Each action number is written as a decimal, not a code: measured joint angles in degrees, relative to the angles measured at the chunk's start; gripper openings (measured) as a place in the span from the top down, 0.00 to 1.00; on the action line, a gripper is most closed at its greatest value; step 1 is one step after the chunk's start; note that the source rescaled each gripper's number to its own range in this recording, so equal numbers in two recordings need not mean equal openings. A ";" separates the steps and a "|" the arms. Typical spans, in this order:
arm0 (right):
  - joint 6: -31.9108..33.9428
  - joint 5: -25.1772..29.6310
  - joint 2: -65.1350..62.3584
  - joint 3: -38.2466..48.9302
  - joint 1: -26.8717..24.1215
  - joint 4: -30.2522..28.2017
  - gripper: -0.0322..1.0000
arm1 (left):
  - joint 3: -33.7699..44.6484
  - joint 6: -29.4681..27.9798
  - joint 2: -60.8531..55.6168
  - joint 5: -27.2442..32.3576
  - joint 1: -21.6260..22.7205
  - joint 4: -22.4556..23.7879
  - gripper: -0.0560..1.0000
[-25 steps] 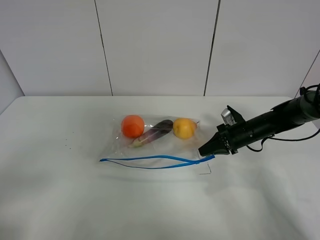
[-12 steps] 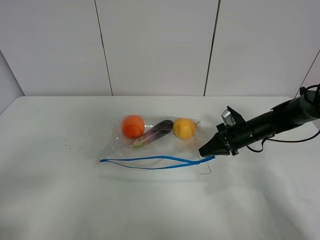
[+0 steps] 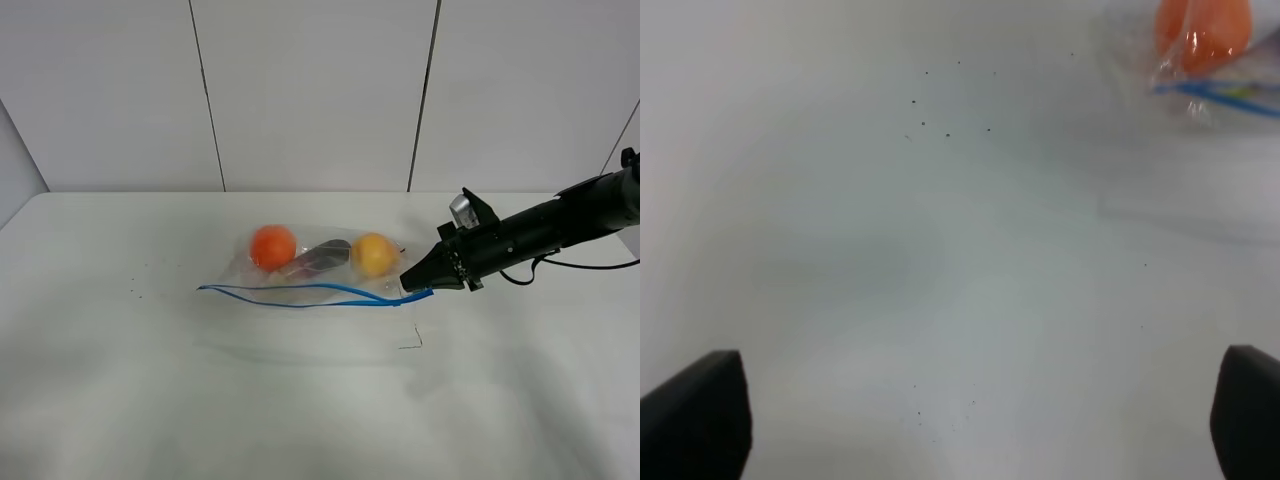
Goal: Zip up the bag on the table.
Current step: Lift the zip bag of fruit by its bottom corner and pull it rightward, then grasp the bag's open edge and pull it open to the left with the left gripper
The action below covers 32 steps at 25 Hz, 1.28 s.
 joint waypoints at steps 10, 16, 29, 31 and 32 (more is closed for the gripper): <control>1.86 0.02 -3.88 0.00 0.00 0.32 0.97 | -3.64 0.15 2.75 -3.72 0.00 -6.61 0.00; 2.56 0.02 -3.92 0.00 0.00 0.32 0.97 | -11.32 10.58 19.31 -10.69 0.00 -21.27 0.00; 3.45 0.06 -3.92 0.00 0.00 0.32 0.97 | -32.40 44.62 55.46 -21.93 -4.06 -41.95 0.00; 3.50 0.06 -3.92 0.00 0.00 0.32 0.97 | -34.29 45.25 58.26 -25.16 -10.05 -37.15 0.00; 3.50 0.06 -3.92 0.00 0.00 0.32 0.97 | -34.86 45.01 59.51 -27.11 -13.85 -33.52 0.00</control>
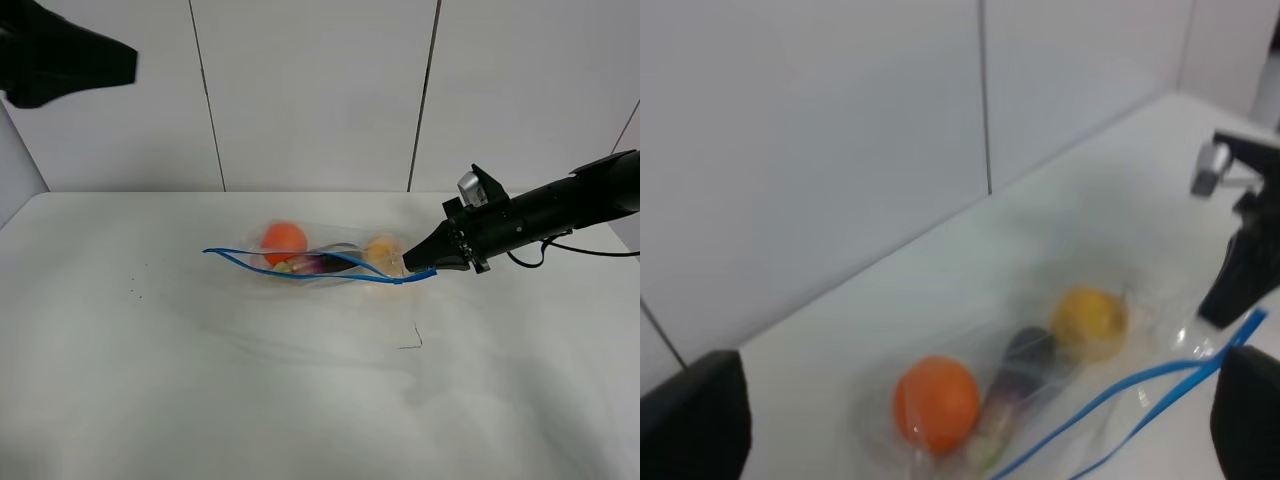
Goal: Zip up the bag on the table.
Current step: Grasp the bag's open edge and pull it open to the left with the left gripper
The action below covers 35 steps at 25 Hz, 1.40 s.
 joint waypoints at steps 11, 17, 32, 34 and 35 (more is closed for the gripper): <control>1.53 0.00 0.00 0.00 0.00 1.53 0.97 | -0.24 -48.37 26.09 -13.86 -35.98 76.52 0.00; 2.56 0.00 0.00 0.00 0.00 3.41 0.97 | -0.24 -80.30 40.84 -3.34 -46.41 118.27 0.00; 3.98 0.00 0.00 0.00 0.00 5.08 0.97 | -1.25 -97.07 52.08 -0.18 -49.64 132.12 0.00; 3.98 0.00 0.00 0.00 0.00 5.08 0.97 | -2.26 -97.13 53.48 -0.30 -49.64 132.18 0.00; 3.99 0.00 0.00 0.00 0.00 5.08 0.97 | -2.71 -97.19 54.31 -0.30 -49.64 132.18 0.00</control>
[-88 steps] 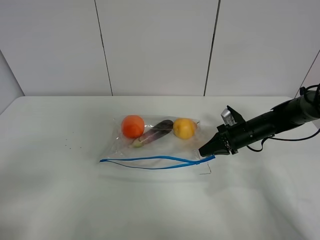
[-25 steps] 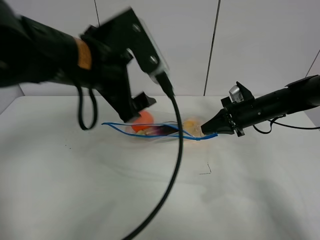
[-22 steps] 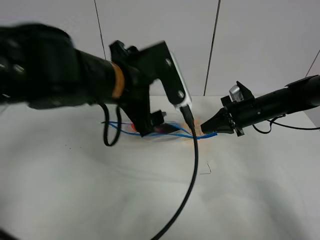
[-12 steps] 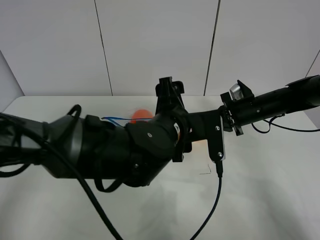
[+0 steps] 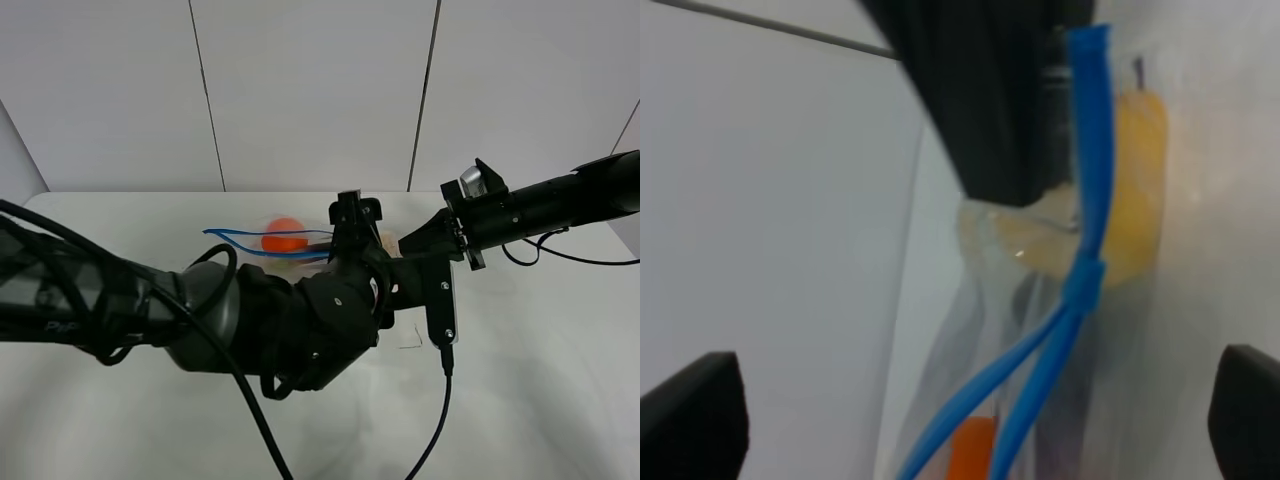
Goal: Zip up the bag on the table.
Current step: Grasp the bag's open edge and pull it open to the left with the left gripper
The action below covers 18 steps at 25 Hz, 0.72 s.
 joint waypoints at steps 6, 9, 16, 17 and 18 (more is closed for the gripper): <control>0.00 0.00 0.00 0.00 0.00 0.00 0.97 | -2.19 -0.06 1.93 -2.28 0.00 0.16 0.04; 0.00 0.00 0.00 0.00 0.00 0.00 0.97 | -2.26 -0.06 1.93 -2.46 0.00 0.30 0.08; 0.00 0.00 0.00 0.00 0.00 0.00 0.97 | -2.32 0.00 1.93 -3.39 0.00 0.30 0.15; 0.00 0.00 0.00 0.00 0.00 0.00 0.97 | -2.28 0.22 1.93 -3.44 0.00 0.30 0.16; 0.00 0.00 0.00 0.00 0.00 0.00 0.97 | -2.34 0.66 1.93 -3.44 0.00 0.30 0.17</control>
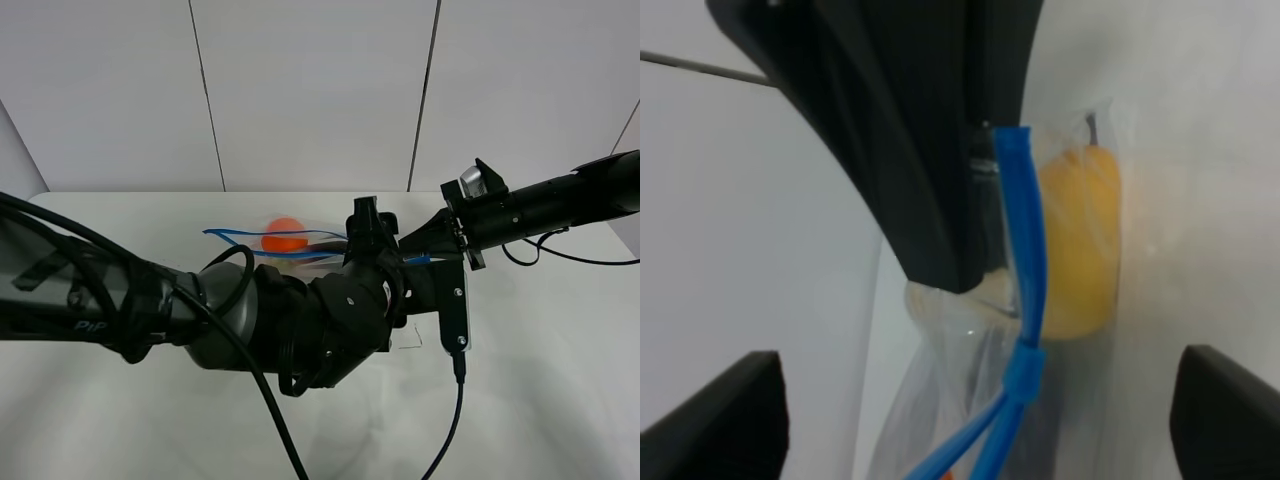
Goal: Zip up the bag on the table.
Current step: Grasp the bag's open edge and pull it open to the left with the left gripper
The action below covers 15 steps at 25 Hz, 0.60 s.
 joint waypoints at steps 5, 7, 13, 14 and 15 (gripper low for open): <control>0.05 0.00 0.00 0.00 0.00 0.00 0.97 | -1.67 0.91 0.05 -0.07 0.00 0.00 0.22; 0.12 0.00 0.00 0.00 0.00 0.00 0.97 | -2.10 0.91 0.05 -0.57 0.00 0.04 0.22; 0.67 0.00 0.00 0.00 0.00 -0.06 0.97 | -2.29 1.01 3.22 -0.44 0.00 0.04 0.24; 0.80 0.00 0.00 0.00 0.00 -0.19 0.97 | -2.29 1.01 3.51 -0.44 0.00 0.04 0.25; 0.85 0.00 0.00 0.00 0.00 -0.39 0.97 | -2.29 1.01 3.60 -0.28 0.00 0.04 0.26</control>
